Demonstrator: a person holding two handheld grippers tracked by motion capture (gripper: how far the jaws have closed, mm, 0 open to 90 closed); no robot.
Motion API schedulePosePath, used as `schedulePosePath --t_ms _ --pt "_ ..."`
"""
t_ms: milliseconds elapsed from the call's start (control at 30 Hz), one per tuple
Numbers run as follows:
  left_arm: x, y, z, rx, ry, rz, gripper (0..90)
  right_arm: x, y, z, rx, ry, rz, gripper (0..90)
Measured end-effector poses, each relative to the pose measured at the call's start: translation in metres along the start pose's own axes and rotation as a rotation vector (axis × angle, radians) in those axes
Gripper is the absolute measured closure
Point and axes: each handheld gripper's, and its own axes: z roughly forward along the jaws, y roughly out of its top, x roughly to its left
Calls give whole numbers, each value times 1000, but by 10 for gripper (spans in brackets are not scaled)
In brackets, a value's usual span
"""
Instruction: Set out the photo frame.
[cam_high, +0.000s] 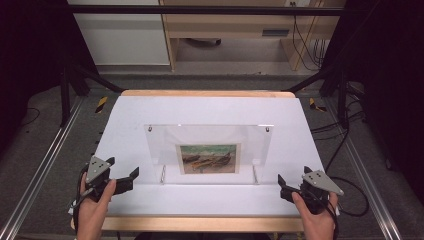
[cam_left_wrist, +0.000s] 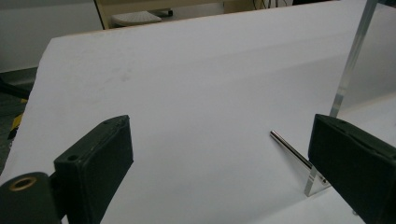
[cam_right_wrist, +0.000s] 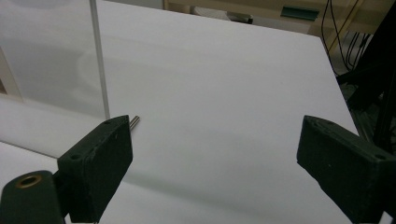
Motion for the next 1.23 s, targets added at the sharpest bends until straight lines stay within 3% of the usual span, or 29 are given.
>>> schedulePosePath --t_ms 300,433,667,767,833,900,1000,1067,1133,1233 --pt "4 6 17 36 20 45 61 -11 3 16 33 -8 23 108" --pt "8 9 25 41 28 44 61 -13 7 22 34 -9 32 112" --pt "21 15 46 52 39 25 60 -18 16 51 83 -27 -3 129" --pt "25 12 55 99 36 -2 60 -21 15 62 114 -46 -8 133" --pt "26 10 55 116 38 -11 61 -21 14 65 130 -57 -3 134" --pt "25 5 54 144 42 -18 59 -20 11 72 203 -88 -5 129" --pt "25 5 49 135 50 -26 60 -19 7 72 250 -104 -1 119" --pt "24 4 45 127 52 -25 60 -19 6 72 257 -108 -1 114" --pt "23 0 43 161 48 -33 60 -21 0 71 295 -90 41 113" --pt "24 -2 43 173 30 -43 60 -23 -3 69 296 -77 50 122"
